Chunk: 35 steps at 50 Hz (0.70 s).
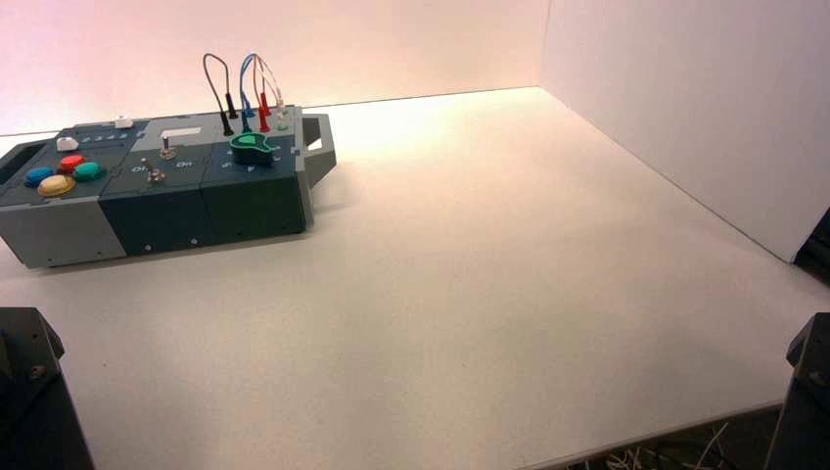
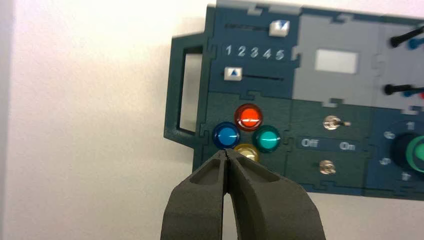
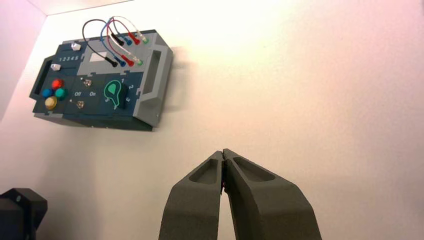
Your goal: Move the bottom slider to position 2.
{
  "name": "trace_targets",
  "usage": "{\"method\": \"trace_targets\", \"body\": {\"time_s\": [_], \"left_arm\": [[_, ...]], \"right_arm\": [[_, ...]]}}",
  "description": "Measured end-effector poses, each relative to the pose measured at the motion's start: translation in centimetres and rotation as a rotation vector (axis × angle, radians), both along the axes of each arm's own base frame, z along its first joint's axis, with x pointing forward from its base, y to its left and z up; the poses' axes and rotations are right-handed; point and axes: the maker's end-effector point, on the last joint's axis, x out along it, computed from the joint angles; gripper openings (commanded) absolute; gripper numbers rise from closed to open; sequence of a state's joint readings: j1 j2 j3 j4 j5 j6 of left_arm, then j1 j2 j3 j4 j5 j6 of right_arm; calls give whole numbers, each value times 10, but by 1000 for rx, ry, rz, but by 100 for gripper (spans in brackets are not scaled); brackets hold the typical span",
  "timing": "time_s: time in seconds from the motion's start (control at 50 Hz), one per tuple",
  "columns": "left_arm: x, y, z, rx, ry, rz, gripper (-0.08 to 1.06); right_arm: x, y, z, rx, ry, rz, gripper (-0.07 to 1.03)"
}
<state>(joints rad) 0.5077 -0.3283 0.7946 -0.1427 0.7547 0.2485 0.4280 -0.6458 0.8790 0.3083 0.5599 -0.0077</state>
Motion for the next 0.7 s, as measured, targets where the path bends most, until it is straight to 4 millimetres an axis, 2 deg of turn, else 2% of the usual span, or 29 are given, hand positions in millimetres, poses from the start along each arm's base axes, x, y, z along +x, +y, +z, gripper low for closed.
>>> {"method": "trace_targets", "body": {"time_s": [0.2,0.32,0.56,0.7], "left_arm": [[10,21,-10,-6,14,45,-3],[16,31,-7,7,-6,66,-3],[30,42,-10,13,-17,74,-3],[40,47,-23,-5,0,79,-3]], "right_arm": [[7,3,-3,-10,19,1,-2],[14,6,-2,-15,22,3,-2],[28,13,7,-12,17,6,-2],[33,15,11,-9,11,7,-2]]}}
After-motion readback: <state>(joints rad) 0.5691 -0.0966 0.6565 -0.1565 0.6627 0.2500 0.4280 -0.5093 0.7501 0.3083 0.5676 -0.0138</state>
